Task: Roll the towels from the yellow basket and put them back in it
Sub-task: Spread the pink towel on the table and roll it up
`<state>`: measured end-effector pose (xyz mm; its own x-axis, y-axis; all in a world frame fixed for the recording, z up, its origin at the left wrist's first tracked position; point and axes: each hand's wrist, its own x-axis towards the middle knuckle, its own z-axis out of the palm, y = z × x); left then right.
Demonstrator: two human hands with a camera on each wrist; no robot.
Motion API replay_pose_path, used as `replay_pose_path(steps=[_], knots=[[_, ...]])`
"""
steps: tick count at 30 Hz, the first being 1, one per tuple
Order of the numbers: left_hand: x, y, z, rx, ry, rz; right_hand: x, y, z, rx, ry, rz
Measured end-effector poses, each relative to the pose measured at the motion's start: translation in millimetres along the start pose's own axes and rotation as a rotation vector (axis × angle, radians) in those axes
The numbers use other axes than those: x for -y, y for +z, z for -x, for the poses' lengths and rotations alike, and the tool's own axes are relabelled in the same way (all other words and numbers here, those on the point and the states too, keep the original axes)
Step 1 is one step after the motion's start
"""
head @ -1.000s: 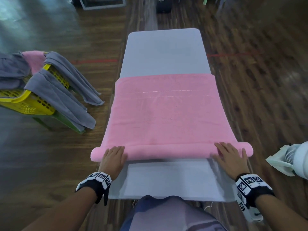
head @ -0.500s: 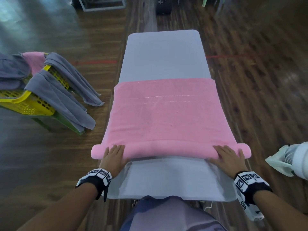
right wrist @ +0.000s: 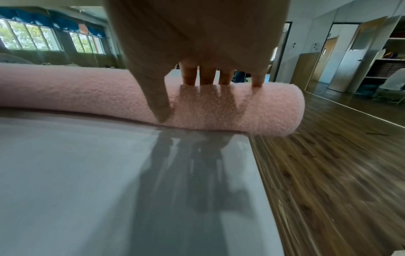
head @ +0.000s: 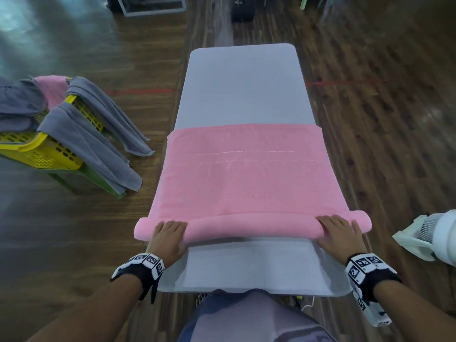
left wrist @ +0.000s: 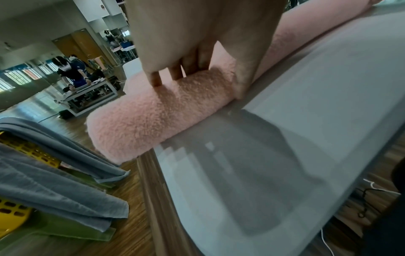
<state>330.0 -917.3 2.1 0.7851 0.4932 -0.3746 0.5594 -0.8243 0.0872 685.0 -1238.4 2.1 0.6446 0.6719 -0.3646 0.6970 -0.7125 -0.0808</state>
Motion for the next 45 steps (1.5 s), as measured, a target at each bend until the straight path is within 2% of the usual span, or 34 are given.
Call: replay_pose_path(steps=[4, 8, 11, 13, 17, 20, 21, 24, 27, 30, 34, 39, 43, 45], knots=[[-4.7, -10.4, -4.9, -0.027, 0.004, -0.047, -4.8, -8.7, -8.2, 0.046, 0.017, 0.037], [-2.9, -14.6, -13.5, -0.115, -0.062, 0.102, -3.1, -10.4, -17.7, -0.086, 0.012, -0.049], [-1.4, -5.2, -8.3, -0.047, -0.022, 0.078, 1.8, -2.6, -5.5, -0.021, -0.008, -0.051], [-4.6, -7.5, -6.3, -0.056, -0.001, 0.042, 1.6, -0.6, 1.0, -0.027, -0.001, -0.027], [-4.7, -25.4, -24.4, 0.002, -0.009, -0.026, -4.5, -13.1, -12.6, 0.025, 0.031, -0.003], [-1.8, -31.0, -37.3, -0.148, -0.027, 0.101, -5.1, -24.4, -27.5, -0.027, 0.043, -0.035], [-2.3, -30.4, -37.9, -0.160, -0.030, 0.123, -4.9, -25.2, -29.8, -0.016, 0.044, -0.053], [-3.5, -18.8, -28.7, -0.062, 0.013, 0.034, -3.5, -23.4, -24.5, 0.113, 0.024, 0.005], [-1.5, -9.3, -21.2, -0.036, 0.019, -0.082, -7.6, -21.3, -20.7, 0.087, 0.035, 0.064], [-0.1, -19.3, -27.4, 0.010, 0.000, -0.077, -10.8, -32.3, -32.6, 0.098, 0.048, 0.096], [1.7, -25.1, -36.6, -0.112, -0.058, 0.029, -11.8, -37.9, -50.4, 0.060, 0.049, -0.008], [-3.7, -12.5, -22.5, -0.061, -0.016, -0.046, -6.4, -19.0, -31.3, 0.103, 0.027, 0.113], [-5.4, -27.5, -30.6, 0.009, -0.042, -0.064, -7.3, -29.7, -38.2, 0.190, 0.025, 0.163], [-5.4, -34.3, -39.7, -0.036, -0.077, 0.008, -6.4, -38.0, -47.4, 0.126, 0.019, 0.090]])
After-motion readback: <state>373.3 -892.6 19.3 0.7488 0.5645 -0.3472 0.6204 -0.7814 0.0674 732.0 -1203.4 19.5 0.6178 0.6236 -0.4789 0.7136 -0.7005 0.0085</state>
